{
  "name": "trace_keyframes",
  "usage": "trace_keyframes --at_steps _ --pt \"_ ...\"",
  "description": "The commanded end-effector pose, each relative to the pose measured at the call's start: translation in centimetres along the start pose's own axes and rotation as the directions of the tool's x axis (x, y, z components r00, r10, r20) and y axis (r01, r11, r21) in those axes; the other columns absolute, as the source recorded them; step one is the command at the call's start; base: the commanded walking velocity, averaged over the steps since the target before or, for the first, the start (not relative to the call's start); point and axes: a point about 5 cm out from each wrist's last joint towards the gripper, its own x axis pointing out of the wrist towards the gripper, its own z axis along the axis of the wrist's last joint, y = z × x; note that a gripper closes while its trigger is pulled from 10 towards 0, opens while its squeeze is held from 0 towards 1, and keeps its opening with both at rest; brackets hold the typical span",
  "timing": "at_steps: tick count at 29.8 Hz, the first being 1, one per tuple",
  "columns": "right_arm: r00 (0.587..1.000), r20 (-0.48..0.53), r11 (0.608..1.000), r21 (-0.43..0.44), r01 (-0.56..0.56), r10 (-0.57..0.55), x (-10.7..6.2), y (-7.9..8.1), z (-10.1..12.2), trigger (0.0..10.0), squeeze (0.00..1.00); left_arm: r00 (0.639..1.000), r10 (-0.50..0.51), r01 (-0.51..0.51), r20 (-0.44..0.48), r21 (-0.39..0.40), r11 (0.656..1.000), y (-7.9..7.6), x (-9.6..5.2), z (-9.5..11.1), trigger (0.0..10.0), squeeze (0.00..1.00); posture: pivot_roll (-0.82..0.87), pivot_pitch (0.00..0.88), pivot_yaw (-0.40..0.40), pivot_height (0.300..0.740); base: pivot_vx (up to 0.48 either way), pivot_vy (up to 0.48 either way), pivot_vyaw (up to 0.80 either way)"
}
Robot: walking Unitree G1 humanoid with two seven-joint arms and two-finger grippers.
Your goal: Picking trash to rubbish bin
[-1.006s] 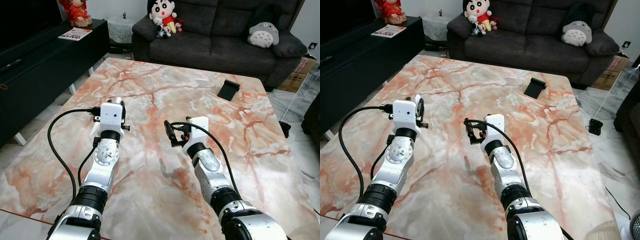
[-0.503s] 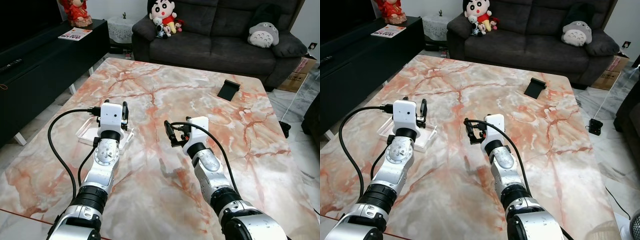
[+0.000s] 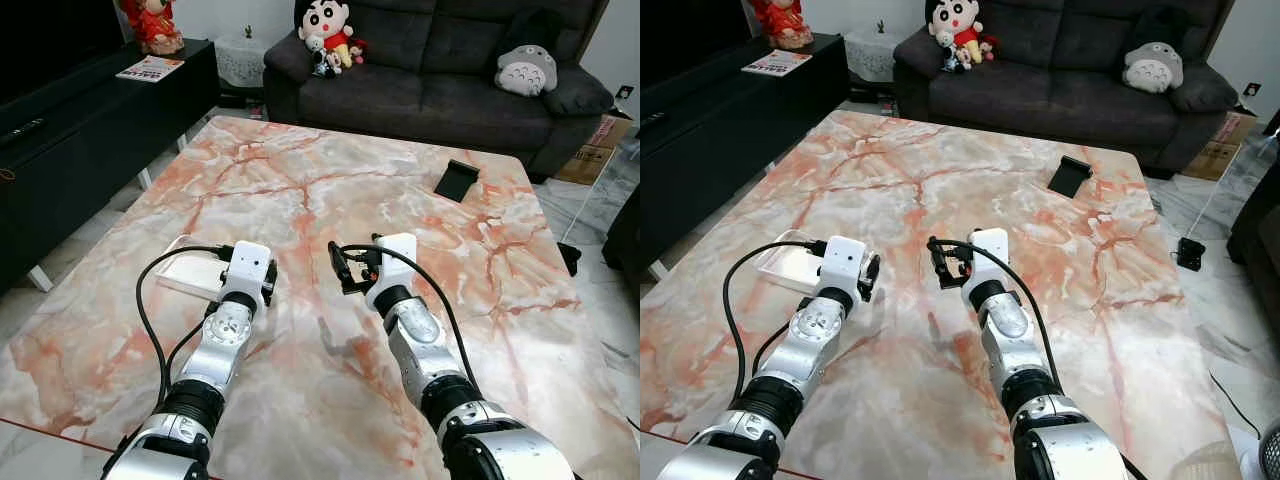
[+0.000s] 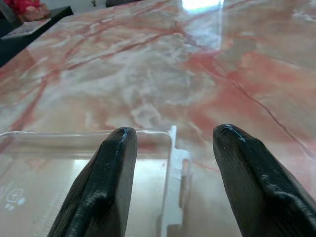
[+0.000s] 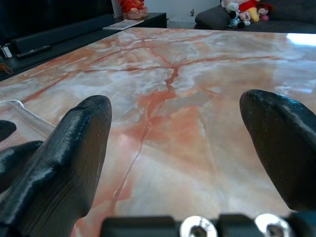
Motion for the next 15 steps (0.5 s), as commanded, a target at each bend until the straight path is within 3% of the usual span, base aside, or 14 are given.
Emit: trace_keyframes --at_steps 1,15 --pt "1.0 0.005 1.0 0.002 0.0 0.0 0.1 -0.1 0.3 10.0 0.0 1.0 -0.018 0.018 -0.007 0.024 1.0 -0.2 0.3 0.5 10.0 0.0 0.08 0.0 -0.085 0.74 0.0 0.0 0.0" --pt "1.0 0.004 1.0 0.003 -0.001 0.001 0.2 -0.1 0.3 10.0 0.0 0.987 -0.058 0.06 -0.149 0.011 0.998 -0.6 0.3 -1.1 10.0 0.0 0.07 0.0 -0.083 0.74 0.0 0.0 0.0"
